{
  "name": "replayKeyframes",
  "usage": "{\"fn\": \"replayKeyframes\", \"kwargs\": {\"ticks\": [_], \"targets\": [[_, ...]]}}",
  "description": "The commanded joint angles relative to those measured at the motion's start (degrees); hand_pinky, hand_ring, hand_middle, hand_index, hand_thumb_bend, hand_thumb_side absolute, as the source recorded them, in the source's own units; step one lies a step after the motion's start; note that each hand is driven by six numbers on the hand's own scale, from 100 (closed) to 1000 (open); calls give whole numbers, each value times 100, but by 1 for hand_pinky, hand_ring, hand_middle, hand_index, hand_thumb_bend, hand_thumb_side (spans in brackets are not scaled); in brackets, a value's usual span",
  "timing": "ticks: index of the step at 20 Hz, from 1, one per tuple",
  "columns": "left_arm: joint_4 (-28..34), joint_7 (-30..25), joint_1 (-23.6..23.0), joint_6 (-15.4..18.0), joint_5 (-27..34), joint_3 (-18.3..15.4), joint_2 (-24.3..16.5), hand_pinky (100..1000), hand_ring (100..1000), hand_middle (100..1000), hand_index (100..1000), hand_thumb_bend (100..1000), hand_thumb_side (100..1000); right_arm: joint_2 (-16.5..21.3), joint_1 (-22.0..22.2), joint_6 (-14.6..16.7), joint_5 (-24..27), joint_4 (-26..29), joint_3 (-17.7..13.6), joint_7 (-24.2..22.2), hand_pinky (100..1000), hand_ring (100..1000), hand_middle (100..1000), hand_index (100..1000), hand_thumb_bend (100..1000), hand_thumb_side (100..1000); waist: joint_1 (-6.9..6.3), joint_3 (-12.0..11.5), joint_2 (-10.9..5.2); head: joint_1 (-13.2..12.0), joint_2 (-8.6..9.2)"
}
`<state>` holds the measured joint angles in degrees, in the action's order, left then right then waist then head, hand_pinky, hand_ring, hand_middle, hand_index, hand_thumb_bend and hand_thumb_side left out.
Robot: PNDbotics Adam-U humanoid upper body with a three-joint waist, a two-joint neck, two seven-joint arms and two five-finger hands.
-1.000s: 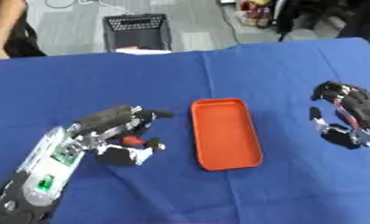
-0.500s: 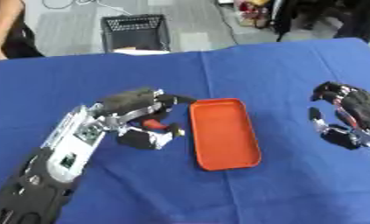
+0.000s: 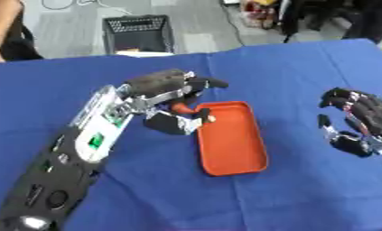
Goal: Pick up objects on the table and place them in the box.
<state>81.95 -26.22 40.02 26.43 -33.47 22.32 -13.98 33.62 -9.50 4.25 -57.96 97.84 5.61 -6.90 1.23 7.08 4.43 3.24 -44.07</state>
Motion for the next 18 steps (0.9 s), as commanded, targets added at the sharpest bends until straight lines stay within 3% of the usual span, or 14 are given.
{"fn": "replayKeyframes", "kwargs": {"ticks": [1, 9, 11, 12, 13, 14, 16, 18], "targets": [[-13, 18, 178, 99, -33, 46, 79, 491, 256, 159, 1000, 100, 373, 59, -120, 43, 30, 39, -2, -17, 701, 772, 733, 709, 100, 204, 23, 17, -73, -75, -5], [-194, 116, 270, 242, -85, 105, 216, 490, 256, 162, 982, 100, 396, 47, -113, 60, 56, 20, 36, -71, 701, 772, 733, 710, 100, 205, 23, 55, -64, -104, -5], [-275, 189, 344, 252, -71, 96, 256, 490, 256, 162, 836, 100, 406, 37, -136, 88, 62, 27, 65, -84, 701, 771, 733, 710, 100, 205, 26, 77, -57, -123, -5], [-322, 238, 395, 267, -67, 90, 272, 491, 257, 162, 682, 100, 415, 29, -157, 108, 67, 30, 87, -94, 701, 771, 733, 710, 100, 205, 28, 92, -53, -132, -5], [-379, 307, 456, 291, -63, 77, 290, 496, 262, 171, 596, 100, 431, 19, -180, 131, 72, 33, 112, -107, 701, 771, 733, 709, 100, 206, 29, 108, -47, -144, -5], [-456, 394, 517, 320, -57, 62, 310, 508, 282, 204, 554, 100, 428, 11, -204, 155, 78, 36, 139, -122, 701, 771, 733, 709, 100, 206, 30, 127, -39, -159, -5], [-646, 569, 639, 449, -80, 46, 361, 548, 406, 405, 367, 100, 349, -6, -258, 212, 89, 36, 205, -161, 700, 771, 733, 709, 100, 207, 28, 176, -21, -207, -5], [-812, 716, 740, 660, -223, 48, 417, 587, 541, 552, 308, 100, 278, -25, -317, 273, 104, 34, 277, -205, 700, 771, 733, 710, 100, 208, 24, 230, -1, -250, -5]]}}
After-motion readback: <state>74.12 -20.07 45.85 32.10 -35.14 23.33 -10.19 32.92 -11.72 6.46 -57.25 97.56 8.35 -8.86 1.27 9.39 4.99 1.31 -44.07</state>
